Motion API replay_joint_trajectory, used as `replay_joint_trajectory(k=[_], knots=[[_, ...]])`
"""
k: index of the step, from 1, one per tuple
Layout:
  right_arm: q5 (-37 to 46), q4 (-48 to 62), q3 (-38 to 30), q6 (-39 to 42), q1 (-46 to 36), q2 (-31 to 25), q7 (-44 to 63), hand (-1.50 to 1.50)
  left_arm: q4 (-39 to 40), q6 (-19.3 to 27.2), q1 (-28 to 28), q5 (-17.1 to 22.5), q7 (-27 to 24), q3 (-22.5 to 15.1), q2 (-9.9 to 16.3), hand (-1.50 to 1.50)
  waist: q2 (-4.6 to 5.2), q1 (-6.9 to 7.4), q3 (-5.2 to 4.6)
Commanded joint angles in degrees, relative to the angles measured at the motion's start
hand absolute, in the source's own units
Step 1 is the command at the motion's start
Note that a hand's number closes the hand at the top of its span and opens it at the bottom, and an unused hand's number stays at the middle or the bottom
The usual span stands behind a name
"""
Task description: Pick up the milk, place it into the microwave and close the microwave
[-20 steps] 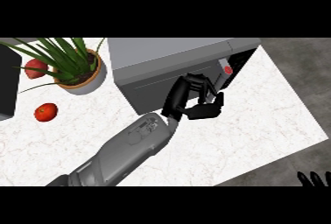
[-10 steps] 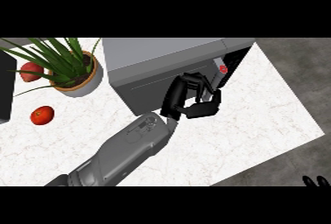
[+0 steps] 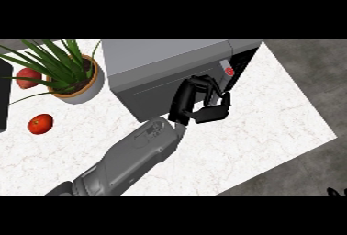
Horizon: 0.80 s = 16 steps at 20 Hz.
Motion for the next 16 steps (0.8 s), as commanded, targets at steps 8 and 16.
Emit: replay_joint_trajectory(k=[8,16], knots=[[-4.2,-1.5,0.6,2.1,1.9,-1.4,1.0,-1.5,5.1,-1.7,-4.6,3.0,-1.9,0.8,-0.3,1.5,1.21,-1.0,0.17],[-5.8,-3.2,-1.0,2.7,2.9,-3.3,1.9,-1.5,6.5,-1.6,-5.6,4.9,-2.7,0.8,-0.3,1.5,1.12,-0.94,0.14]])
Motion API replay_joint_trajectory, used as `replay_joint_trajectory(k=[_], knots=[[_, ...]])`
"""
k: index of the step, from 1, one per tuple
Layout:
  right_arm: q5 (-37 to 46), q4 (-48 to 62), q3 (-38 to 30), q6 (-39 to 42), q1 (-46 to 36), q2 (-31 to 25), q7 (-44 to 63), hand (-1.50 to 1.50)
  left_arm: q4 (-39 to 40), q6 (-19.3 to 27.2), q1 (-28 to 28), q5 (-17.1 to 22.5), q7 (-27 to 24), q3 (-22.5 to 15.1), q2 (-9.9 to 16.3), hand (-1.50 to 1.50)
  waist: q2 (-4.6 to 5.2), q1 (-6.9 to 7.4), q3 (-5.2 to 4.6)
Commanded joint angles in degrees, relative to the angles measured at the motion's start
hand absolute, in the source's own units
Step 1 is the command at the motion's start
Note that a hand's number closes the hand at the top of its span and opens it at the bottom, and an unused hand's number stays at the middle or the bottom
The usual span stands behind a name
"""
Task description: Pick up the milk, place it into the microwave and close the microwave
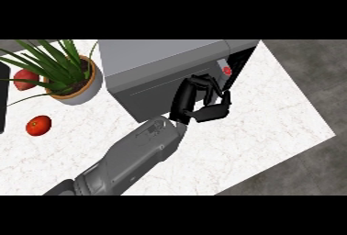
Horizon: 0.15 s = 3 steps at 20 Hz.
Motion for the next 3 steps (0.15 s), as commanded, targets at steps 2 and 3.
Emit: replay_joint_trajectory(k=[2,3], knots=[[-1.2,-0.9,-0.7,1.3,0.9,-1.2,0.1,-1.5,4.6,-1.4,-4.8,1.6,0.9,1.6,0.0,1.5,0.73,-1.02,0.04],[-1.1,-1.4,-0.7,1.6,0.7,-1.5,0.0,-1.5,4.9,-1.8,-4.7,1.8,0.8,1.5,0.0,1.5,0.75,-0.87,0.02]])
